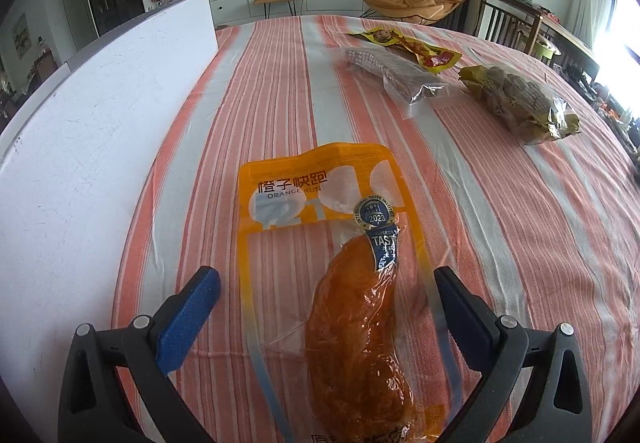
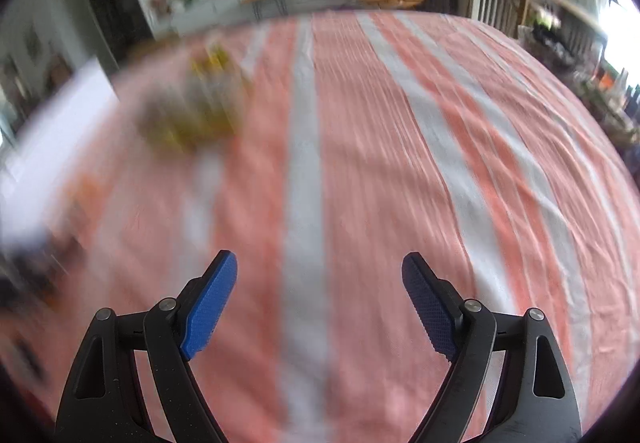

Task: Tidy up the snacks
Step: 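Grasp the clear gold-edged snack bag with the right tool while the left tool holds the orange bag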

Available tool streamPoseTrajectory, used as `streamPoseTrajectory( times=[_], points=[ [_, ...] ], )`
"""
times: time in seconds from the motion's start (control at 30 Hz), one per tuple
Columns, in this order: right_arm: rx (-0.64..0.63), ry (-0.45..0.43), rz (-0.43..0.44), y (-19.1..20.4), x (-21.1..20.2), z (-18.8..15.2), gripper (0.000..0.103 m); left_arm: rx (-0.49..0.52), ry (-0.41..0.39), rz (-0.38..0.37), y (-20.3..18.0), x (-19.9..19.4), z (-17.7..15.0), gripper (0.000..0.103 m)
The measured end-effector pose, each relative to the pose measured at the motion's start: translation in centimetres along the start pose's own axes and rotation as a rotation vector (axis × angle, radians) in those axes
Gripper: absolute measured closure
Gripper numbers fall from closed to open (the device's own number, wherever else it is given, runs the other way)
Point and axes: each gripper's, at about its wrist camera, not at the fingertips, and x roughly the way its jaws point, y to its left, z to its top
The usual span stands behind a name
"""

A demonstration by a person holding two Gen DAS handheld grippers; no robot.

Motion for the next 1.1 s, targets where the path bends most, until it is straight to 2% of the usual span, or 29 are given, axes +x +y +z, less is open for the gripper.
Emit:
streamPoseTrajectory(
  times=[0.1,0.17,0.2,0.3,0.37,0.4,0.43,0.47,0.57,0.7,0.83,0.87,0.93,1.0,1.03,1.1],
  points=[
    [-0.057,-0.105,0.063,4.3,-1.7,5.5,0.016,0.0,0.0,0.0,0.0,0.0,0.0,0.0],
    [-0.131,-0.089,0.057,7.3,-0.3,8.4,0.016,0.0,0.0,0.0,0.0,0.0,0.0,0.0],
    [-0.187,-0.029,0.012,9.3,2.1,10.1,0.016,0.0,0.0,0.0,0.0,0.0,0.0,0.0],
    [-0.281,0.162,-0.123,11.9,9.2,11.7,0.016,-0.002,0.0,-0.002,0.0,0.0,0.0,0.0],
    [-0.297,0.272,-0.156,12.2,12.8,11.2,0.016,-0.002,0.0,-0.002,0.0,-0.1,0.0,0.0],
    [-0.289,0.292,-0.171,11.9,13.4,10.7,0.019,-0.002,0.0,-0.003,0.0,0.0,0.0,0.0],
    [-0.269,0.271,-0.173,11.6,13.3,10.4,0.024,-0.002,0.0,-0.002,0.0,-0.1,0.0,0.0],
    [-0.226,0.213,-0.138,11.1,12.4,10.1,0.029,-0.002,0.0,-0.002,0.0,0.0,0.0,0.0],
    [-0.161,0.172,-0.065,10.0,9.6,7.8,0.03,-0.002,0.0,-0.002,0.0,0.0,0.0,0.0],
    [-0.261,0.09,-0.04,10.3,4.2,1.9,0.03,-0.002,0.0,-0.002,0.0,0.0,0.0,0.0],
    [-0.286,0.055,-0.033,9.6,2.0,-3.8,0.027,-0.001,0.0,-0.001,0.1,-0.2,-0.2,0.0],
    [-0.276,0.017,-0.032,9.2,1.7,-4.6,0.026,-0.001,0.0,-0.001,0.1,-0.2,-0.2,0.0],
    [-0.243,-0.008,-0.007,8.7,1.8,-4.7,0.024,0.0,0.0,0.0,0.1,-0.2,-0.1,0.0],
    [-0.165,0.063,0.042,7.7,3.6,-4.5,0.021,0.0,0.0,0.0,0.1,-0.2,-0.1,0.0],
    [-0.165,0.021,0.043,7.9,3.4,-4.5,0.021,0.0,0.0,0.0,0.0,-0.2,-0.1,0.0],
    [-0.198,0.006,0.021,8.6,3.5,-4.8,0.017,0.0,0.0,0.0,0.0,-0.1,-0.1,0.0]
  ],
)
